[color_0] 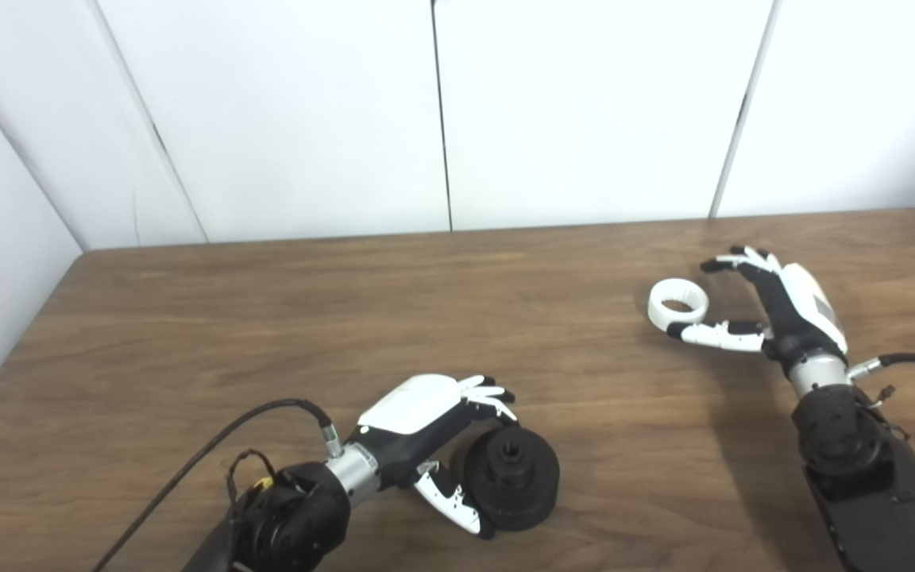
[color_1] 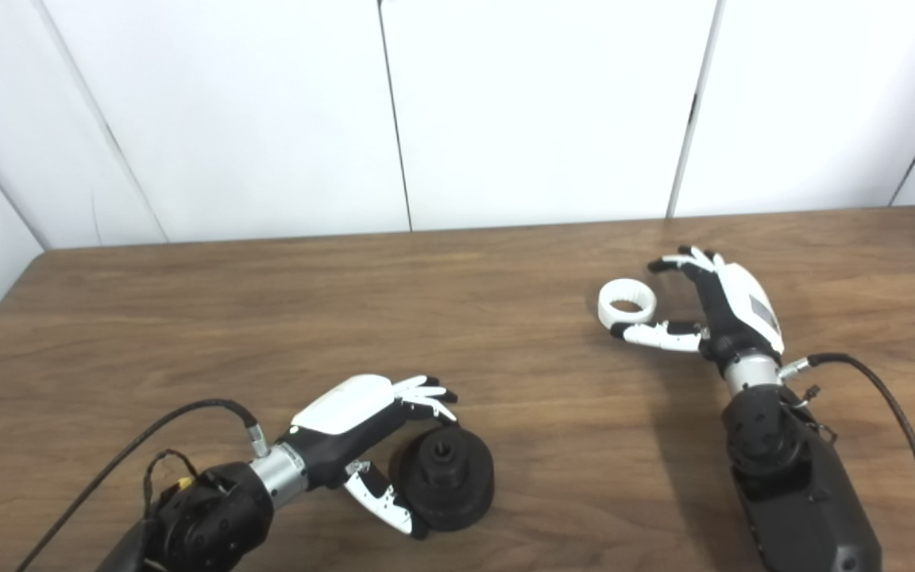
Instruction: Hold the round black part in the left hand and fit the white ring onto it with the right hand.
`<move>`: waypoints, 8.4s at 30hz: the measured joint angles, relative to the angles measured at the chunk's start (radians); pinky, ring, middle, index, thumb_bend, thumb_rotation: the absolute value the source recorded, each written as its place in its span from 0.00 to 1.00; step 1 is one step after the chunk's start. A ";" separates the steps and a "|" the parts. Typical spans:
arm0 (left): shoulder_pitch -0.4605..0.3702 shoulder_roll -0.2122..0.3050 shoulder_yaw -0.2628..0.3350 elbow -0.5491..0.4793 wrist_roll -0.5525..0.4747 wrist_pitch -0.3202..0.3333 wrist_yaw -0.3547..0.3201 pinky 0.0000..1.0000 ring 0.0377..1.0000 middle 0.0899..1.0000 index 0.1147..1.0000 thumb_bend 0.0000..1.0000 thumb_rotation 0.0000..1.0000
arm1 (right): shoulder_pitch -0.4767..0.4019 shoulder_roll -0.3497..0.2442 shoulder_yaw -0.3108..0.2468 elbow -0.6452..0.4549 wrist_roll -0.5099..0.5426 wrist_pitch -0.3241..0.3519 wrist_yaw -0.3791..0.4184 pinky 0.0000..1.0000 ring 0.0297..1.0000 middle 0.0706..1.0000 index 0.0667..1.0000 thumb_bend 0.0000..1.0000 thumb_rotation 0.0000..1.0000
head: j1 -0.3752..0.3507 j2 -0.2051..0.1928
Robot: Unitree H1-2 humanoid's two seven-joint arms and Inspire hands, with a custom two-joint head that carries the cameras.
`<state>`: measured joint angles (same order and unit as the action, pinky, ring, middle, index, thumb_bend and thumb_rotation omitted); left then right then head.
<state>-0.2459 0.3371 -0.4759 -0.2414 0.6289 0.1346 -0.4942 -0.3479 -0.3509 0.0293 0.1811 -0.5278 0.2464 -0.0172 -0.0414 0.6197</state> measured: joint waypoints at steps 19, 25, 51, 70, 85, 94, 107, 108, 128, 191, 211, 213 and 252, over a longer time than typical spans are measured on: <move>0.002 -0.003 0.004 0.001 -0.001 -0.001 -0.001 0.89 0.98 0.91 0.66 0.92 0.18 | -0.108 -0.052 0.014 0.176 0.036 -0.043 -0.036 0.88 0.98 0.93 0.73 0.90 0.38 | 0.003 -0.008; 0.002 -0.003 0.005 0.001 -0.002 -0.002 0.000 0.88 0.98 0.91 0.66 0.92 0.18 | -0.116 -0.054 0.034 0.181 0.038 -0.044 -0.030 0.87 0.97 0.92 0.73 0.90 0.40 | 0.003 -0.005; 0.001 -0.012 0.014 0.018 -0.001 -0.022 0.002 0.89 0.99 0.91 0.67 0.92 0.22 | -0.116 -0.082 0.107 0.132 0.030 -0.013 0.101 0.91 1.00 0.93 0.74 0.94 0.42 | 0.011 0.000; 0.004 -0.015 0.019 0.017 0.001 -0.016 0.002 0.88 0.98 0.91 0.67 0.92 0.22 | -0.126 -0.050 0.114 0.196 0.011 -0.065 -0.015 0.87 0.96 0.91 0.71 0.86 0.37 | 0.020 0.000; 0.009 -0.021 0.020 0.009 0.007 -0.003 0.002 0.89 0.98 0.91 0.67 0.92 0.22 | -0.139 -0.039 0.117 0.240 0.013 -0.095 -0.054 0.88 0.96 0.90 0.70 0.86 0.39 | 0.025 0.002; 0.011 -0.023 0.019 0.003 0.007 0.011 0.000 0.88 0.98 0.91 0.67 0.93 0.22 | -0.141 -0.039 0.124 0.242 0.010 -0.097 -0.055 0.88 0.96 0.90 0.69 0.86 0.39 | 0.023 0.008; 0.011 -0.024 0.020 0.002 0.006 0.011 0.001 0.88 0.98 0.91 0.67 0.93 0.22 | -0.141 -0.039 0.129 0.245 0.010 -0.097 -0.053 0.89 0.96 0.90 0.67 0.86 0.38 | 0.026 0.008; 0.011 -0.024 0.020 0.002 0.006 0.011 0.001 0.88 0.98 0.91 0.67 0.93 0.22 | -0.141 -0.039 0.129 0.245 0.010 -0.097 -0.054 0.89 0.96 0.90 0.67 0.86 0.38 | 0.026 0.008; 0.011 -0.024 0.022 0.002 0.004 0.013 -0.003 0.88 0.99 0.91 0.67 0.92 0.20 | -0.141 -0.039 0.132 0.255 0.011 -0.109 -0.064 0.89 0.96 0.89 0.63 0.86 0.37 | 0.026 0.008; 0.011 -0.027 0.020 0.004 0.002 0.001 0.001 0.89 0.98 0.91 0.66 0.92 0.21 | -0.090 -0.032 0.081 0.186 0.089 -0.128 -0.058 0.88 0.95 0.88 0.45 0.52 0.16 | 0.020 0.002; 0.011 -0.031 0.024 0.014 0.003 -0.011 0.004 0.88 0.98 0.92 0.66 0.92 0.20 | 0.023 -0.049 0.038 -0.159 0.094 -0.008 0.040 0.92 0.94 0.86 0.46 0.52 0.16 | 0.015 0.000; 0.011 -0.031 0.025 0.014 0.003 -0.011 0.004 0.88 0.98 0.92 0.66 0.92 0.19 | 0.043 -0.050 0.038 -0.199 0.095 0.010 0.060 0.92 0.94 0.86 0.46 0.52 0.16 | 0.015 0.002; 0.000 -0.047 0.026 0.030 0.001 -0.010 -0.003 0.88 0.99 0.92 0.67 0.92 0.21 | 0.232 -0.015 0.126 -0.627 0.037 0.073 0.277 0.88 0.95 0.87 0.45 0.52 0.16 | 0.021 0.014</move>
<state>-0.2459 0.2901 -0.4499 -0.2109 0.6302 0.1243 -0.4969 -0.1160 -0.3655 0.1558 -0.4461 -0.4912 0.3190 0.2599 -0.0200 0.6335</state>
